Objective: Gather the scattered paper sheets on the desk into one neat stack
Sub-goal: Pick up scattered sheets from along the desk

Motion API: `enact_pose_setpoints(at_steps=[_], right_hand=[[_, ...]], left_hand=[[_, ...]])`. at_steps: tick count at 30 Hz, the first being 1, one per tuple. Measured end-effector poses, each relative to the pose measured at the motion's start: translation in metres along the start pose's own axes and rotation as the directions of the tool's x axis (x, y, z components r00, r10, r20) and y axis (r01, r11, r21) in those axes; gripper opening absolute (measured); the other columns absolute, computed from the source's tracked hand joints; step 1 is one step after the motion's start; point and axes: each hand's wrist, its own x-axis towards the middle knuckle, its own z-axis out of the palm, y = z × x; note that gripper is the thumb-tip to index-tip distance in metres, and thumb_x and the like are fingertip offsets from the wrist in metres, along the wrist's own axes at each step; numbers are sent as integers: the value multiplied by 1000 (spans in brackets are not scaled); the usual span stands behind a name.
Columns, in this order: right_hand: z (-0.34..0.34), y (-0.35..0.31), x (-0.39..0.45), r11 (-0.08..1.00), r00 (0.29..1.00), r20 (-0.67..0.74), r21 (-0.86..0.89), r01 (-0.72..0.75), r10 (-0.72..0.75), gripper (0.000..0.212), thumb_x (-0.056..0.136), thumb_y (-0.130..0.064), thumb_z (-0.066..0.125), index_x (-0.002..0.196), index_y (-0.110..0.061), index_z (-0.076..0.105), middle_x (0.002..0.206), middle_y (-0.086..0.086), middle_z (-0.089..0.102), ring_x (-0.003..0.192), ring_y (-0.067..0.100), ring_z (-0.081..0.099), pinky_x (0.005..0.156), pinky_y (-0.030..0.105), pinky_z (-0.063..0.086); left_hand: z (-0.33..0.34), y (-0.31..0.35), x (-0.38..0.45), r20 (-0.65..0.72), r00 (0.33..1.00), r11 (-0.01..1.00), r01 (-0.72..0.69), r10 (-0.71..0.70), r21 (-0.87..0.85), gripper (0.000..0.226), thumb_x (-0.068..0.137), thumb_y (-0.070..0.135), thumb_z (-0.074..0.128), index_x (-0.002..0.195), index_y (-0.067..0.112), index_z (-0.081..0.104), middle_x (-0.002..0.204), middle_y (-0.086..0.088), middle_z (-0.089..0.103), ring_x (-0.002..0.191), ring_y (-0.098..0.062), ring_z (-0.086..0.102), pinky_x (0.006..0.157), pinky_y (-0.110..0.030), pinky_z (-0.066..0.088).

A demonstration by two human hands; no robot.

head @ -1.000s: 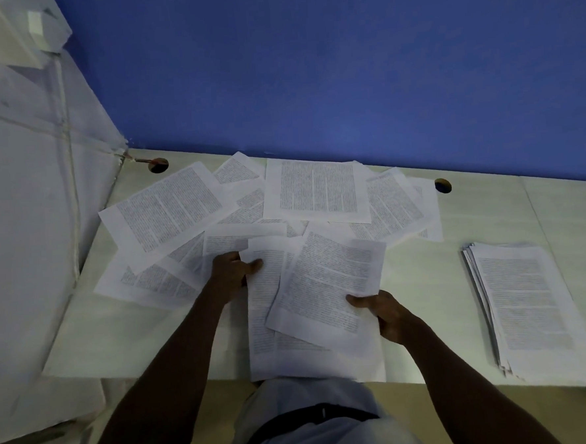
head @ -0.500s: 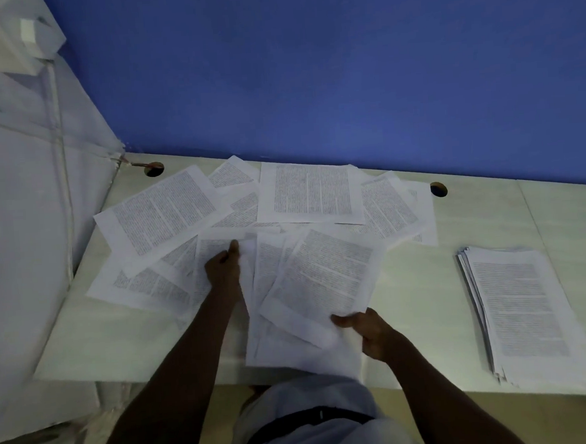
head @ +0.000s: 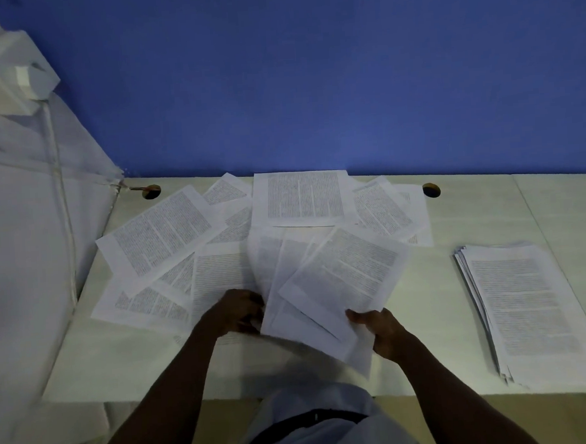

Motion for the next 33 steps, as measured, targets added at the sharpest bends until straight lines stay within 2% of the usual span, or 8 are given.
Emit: enact_pose_setpoints(at_steps=[3, 8, 12, 17, 20, 24, 29, 33], right_hand=[[-2, -3, 3, 995, 1000, -7, -103, 13, -14, 64, 62, -22, 91, 118, -4, 67, 118, 22, 72, 108, 44, 68, 96, 62, 56], [-12, -6, 6, 994, 1000, 0, -110, 10, -10, 73, 57, -22, 96, 121, -1, 68, 120, 23, 71, 112, 44, 68, 98, 65, 53], [-13, -10, 6, 994, 988, 141, -95, -44, 58, 58, 76, -3, 87, 130, -1, 64, 128, 24, 68, 118, 44, 65, 100, 58, 55], [-10, -19, 8, 976, 946, 287, -197, -95, 150, 64, 79, 2, 84, 137, -10, 60, 133, 20, 65, 126, 43, 60, 100, 55, 56], [-8, -22, 12, 972, 958, 239, -209, -111, 161, 63, 73, 7, 85, 131, -10, 66, 127, 19, 70, 122, 42, 63, 101, 57, 55], [-9, -23, 21, 991, 997, 66, -127, -38, 47, 69, 62, -18, 99, 124, -10, 72, 124, 16, 73, 117, 38, 68, 103, 56, 54], [2, -36, 21, 988, 956, 276, -142, -59, 97, 55, 79, -3, 85, 131, -7, 66, 129, 18, 69, 121, 39, 65, 102, 53, 55], [5, -49, 26, 991, 967, 253, -135, 17, 18, 60, 75, -12, 90, 131, -11, 67, 131, 17, 68, 126, 41, 61, 107, 58, 50]], left_hand=[[-2, 8, 2, -26, 999, 1000, -20, 20, 9, 19, 75, -7, 66, 94, -1, 68, 95, -25, 71, 86, -38, 69, 75, -48, 61], [-4, 25, 13, -223, 965, 853, -229, 137, -468, 29, 75, 20, 71, 99, 3, 73, 94, -13, 70, 84, -29, 61, 69, -31, 49], [10, 30, 24, -213, 930, 948, -317, 301, -43, 48, 90, 27, 74, 131, 6, 62, 124, -4, 65, 109, -23, 61, 94, -34, 48], [26, 26, 23, 17, 955, 954, -297, 297, 47, 93, 64, 53, 89, 141, 15, 54, 136, -1, 61, 125, -21, 56, 110, -38, 41], [27, 22, 23, 102, 943, 946, -322, 318, 33, 98, 52, 31, 97, 139, 11, 56, 135, -9, 63, 124, -25, 60, 108, -45, 47], [28, 23, 14, 260, 917, 953, -293, 302, -71, 67, 73, 4, 83, 136, 6, 58, 131, -11, 66, 123, -28, 62, 101, -39, 53], [32, 30, 14, 269, 924, 960, -238, 271, -149, 76, 70, 32, 90, 137, 13, 59, 130, -6, 68, 123, -25, 62, 110, -48, 45], [38, 35, 13, 347, 890, 953, -249, 296, -173, 51, 85, -3, 73, 133, 6, 60, 128, -11, 68, 122, -28, 63, 98, -40, 55]])
